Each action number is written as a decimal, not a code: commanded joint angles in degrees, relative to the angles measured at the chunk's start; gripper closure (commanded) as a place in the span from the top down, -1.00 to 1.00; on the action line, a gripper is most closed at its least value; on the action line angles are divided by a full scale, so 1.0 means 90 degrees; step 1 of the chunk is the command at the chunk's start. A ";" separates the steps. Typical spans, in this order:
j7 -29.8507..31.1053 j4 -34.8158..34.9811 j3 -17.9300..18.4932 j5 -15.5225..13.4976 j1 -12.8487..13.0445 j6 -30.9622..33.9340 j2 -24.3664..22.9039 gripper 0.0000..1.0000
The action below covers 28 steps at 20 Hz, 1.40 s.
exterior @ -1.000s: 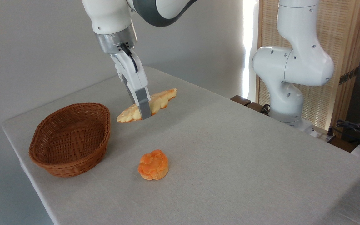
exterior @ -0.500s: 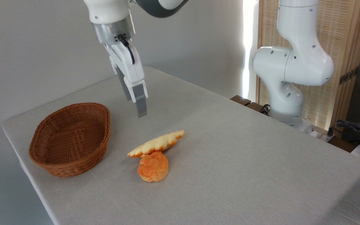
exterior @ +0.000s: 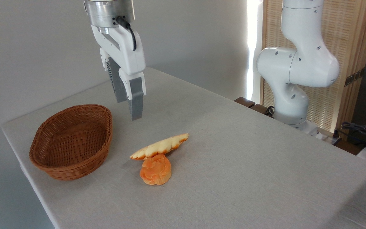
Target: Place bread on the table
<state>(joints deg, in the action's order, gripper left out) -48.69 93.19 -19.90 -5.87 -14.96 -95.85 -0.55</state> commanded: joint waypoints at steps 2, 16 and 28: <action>0.0836 -0.0188 0.0354 0.0271 0.0119 0.0152 0.0081 1.00; 0.0917 -0.0188 0.1977 0.0252 0.1663 0.0328 0.0051 1.00; 0.0888 -0.0188 0.2280 0.0262 0.1878 0.0338 0.0051 1.00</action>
<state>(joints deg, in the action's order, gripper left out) -41.35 92.75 -0.39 -4.09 0.73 -94.65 -0.33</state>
